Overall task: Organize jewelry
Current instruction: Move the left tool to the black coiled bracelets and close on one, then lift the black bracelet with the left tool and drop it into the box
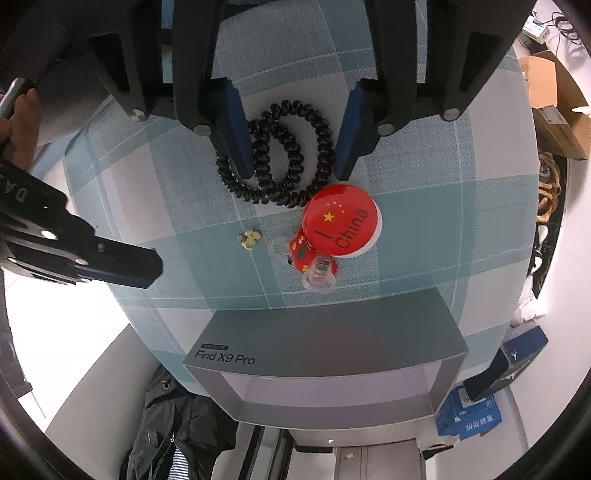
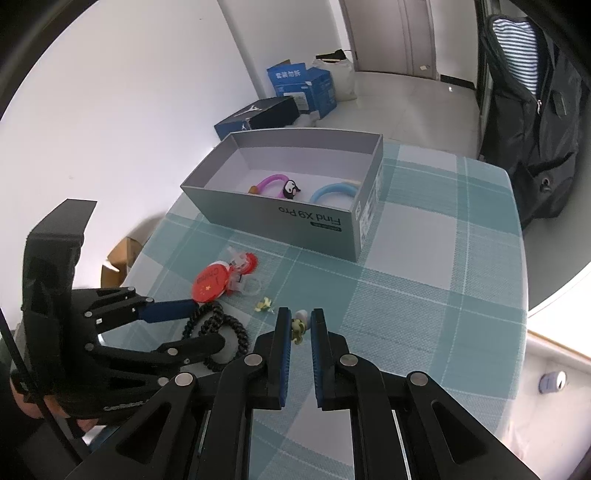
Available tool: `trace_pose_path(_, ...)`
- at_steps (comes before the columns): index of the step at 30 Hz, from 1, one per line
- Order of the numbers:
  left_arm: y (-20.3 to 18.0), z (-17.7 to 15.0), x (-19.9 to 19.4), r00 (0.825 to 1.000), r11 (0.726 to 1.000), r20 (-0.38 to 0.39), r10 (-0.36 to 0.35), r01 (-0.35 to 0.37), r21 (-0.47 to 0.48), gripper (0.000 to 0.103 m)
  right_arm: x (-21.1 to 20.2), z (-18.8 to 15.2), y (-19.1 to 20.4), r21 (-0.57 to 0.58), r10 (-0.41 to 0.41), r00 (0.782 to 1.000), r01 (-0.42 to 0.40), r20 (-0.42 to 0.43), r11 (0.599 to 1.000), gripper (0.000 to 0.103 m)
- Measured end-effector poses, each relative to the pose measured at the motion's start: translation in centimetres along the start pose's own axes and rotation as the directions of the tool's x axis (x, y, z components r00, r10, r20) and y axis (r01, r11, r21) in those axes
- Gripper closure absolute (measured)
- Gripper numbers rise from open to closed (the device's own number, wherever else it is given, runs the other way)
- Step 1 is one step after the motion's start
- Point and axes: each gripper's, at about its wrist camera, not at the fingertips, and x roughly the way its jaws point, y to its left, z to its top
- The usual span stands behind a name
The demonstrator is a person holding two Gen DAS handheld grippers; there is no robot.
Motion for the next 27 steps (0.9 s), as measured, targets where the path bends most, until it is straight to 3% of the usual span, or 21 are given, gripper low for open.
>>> trace_pose_path(10, 0.6, -0.5, -0.6, 0.991, 0.989, -0.031, -0.126, 0.124, -0.077, 0.068, -0.2, 0.5, 0.2, 0.009, 0.004, 1.000, -0.004, 0.011, 1.000, 0.094)
trace_pose_path(18, 0.1, 0.0, -2.4, 0.991, 0.988, 0.031, -0.133, 0.135, -0.079, 0.068, -0.2, 1.0, 0.2, 0.030, 0.020, 1.000, -0.020, 0.016, 0.999, 0.094)
trace_pose_path(22, 0.4, 1.1, -4.5, 0.982, 0.980, 0.092, -0.165, 0.174, -0.098, 0.068, -0.9, 1.2, -0.6, 0.142, 0.139, 0.989, -0.144, 0.041, 0.979, 0.094)
trace_pose_path(27, -0.1, 3.8, -7.6, 0.969, 0.984, 0.205, -0.140, 0.159, -0.078, 0.068, -3.2, 2.7, -0.2, 0.165, 0.210, 0.967, -0.233, 0.143, 0.958, 0.094)
